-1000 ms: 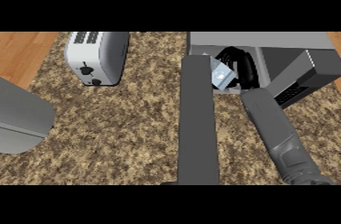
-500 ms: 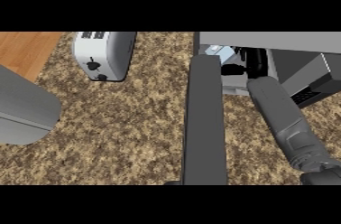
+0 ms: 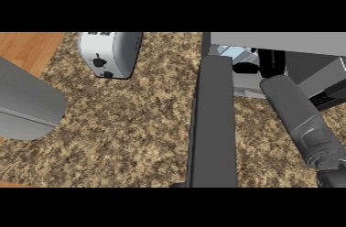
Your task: Pick up the milk, place it into the microwave and close the microwave
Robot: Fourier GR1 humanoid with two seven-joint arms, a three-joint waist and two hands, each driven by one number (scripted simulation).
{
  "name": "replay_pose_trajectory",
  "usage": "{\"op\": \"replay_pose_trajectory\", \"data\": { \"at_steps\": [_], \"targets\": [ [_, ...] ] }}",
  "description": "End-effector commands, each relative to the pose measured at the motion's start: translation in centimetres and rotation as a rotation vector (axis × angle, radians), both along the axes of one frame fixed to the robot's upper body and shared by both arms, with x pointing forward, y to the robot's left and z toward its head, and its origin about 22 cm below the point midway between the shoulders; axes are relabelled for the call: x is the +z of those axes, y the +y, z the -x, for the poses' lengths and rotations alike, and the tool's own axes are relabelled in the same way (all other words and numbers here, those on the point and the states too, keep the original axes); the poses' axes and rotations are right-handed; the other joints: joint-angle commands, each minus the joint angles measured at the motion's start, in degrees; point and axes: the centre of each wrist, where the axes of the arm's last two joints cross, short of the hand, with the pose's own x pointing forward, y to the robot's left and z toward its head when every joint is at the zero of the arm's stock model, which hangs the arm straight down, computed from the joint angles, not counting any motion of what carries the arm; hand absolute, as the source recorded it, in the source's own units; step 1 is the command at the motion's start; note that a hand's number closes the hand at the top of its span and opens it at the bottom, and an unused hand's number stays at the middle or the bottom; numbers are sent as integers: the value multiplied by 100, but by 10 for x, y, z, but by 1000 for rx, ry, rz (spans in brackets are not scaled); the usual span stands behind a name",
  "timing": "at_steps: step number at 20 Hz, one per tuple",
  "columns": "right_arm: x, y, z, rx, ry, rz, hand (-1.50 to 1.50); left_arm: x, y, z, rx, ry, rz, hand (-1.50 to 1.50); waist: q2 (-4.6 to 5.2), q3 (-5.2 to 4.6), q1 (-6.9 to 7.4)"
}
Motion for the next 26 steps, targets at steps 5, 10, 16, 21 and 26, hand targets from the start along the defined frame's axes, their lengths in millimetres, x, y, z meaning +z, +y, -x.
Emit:
{"op": "replay_pose_trajectory", "data": {
  "at_steps": [5,10,16,21,26],
  "targets": [
    [-22,-57,21,-381,88,115,-150,4,1,-13,2,-6,-23,-150,115,-21,1],
    [-3,-41,7,-183,35,117,-150,-1,-1,-8,-7,15,-46,-150,43,24,133],
    [7,-9,-3,-65,32,100,-150,-3,-6,-22,-86,34,-75,-150,41,13,131],
    [-6,-15,4,13,55,34,-150,-8,-10,-21,-125,36,-78,-150,30,23,114],
    [0,-2,0,101,63,-117,-150,-11,-23,-28,-188,42,-68,-150,-41,18,-24]
  ]
}}
